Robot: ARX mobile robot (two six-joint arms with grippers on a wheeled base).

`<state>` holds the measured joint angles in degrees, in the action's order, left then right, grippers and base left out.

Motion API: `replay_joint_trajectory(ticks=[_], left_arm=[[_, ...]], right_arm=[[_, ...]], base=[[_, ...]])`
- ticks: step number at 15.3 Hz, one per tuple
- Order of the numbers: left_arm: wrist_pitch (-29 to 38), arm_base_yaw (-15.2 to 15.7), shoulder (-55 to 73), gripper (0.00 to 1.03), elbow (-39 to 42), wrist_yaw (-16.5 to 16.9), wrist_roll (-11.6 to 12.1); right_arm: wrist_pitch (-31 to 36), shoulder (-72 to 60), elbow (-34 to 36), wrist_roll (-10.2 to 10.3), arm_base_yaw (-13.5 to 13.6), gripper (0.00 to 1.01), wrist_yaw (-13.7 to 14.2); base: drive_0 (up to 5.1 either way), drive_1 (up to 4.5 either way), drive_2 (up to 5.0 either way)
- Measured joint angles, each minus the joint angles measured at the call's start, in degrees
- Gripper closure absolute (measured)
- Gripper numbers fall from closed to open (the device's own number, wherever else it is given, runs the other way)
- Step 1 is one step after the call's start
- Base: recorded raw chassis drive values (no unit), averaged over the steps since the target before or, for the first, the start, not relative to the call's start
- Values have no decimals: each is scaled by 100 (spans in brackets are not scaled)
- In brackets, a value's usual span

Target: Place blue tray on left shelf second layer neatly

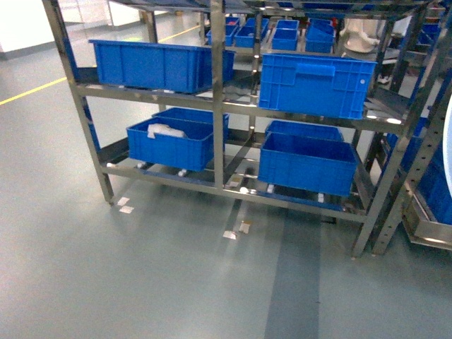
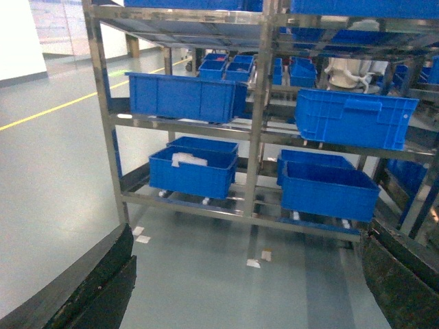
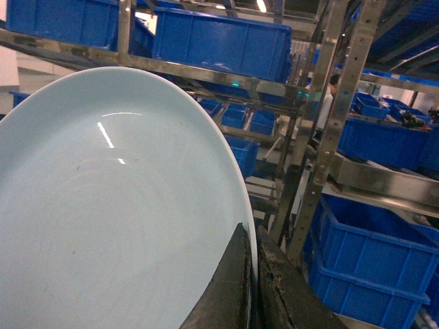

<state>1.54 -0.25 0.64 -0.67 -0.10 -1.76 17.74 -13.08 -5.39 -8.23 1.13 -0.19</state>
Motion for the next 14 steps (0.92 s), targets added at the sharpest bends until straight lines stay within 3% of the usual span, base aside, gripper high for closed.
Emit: replay_joint_trajectory(ticks=[9, 11, 14], left_arm=[[0, -4, 0, 5, 0, 7, 0], [4, -13, 0, 5, 0, 9, 0], [17, -2, 0, 5, 0, 9, 0]], right_arm=[[0, 2, -2, 0, -4, 99, 13], [-7, 4, 0, 0, 0, 99, 20], [-22, 0, 0, 0, 0, 99, 15]], base=[[-161, -161, -161], [0, 0, 0], [76, 331, -436]])
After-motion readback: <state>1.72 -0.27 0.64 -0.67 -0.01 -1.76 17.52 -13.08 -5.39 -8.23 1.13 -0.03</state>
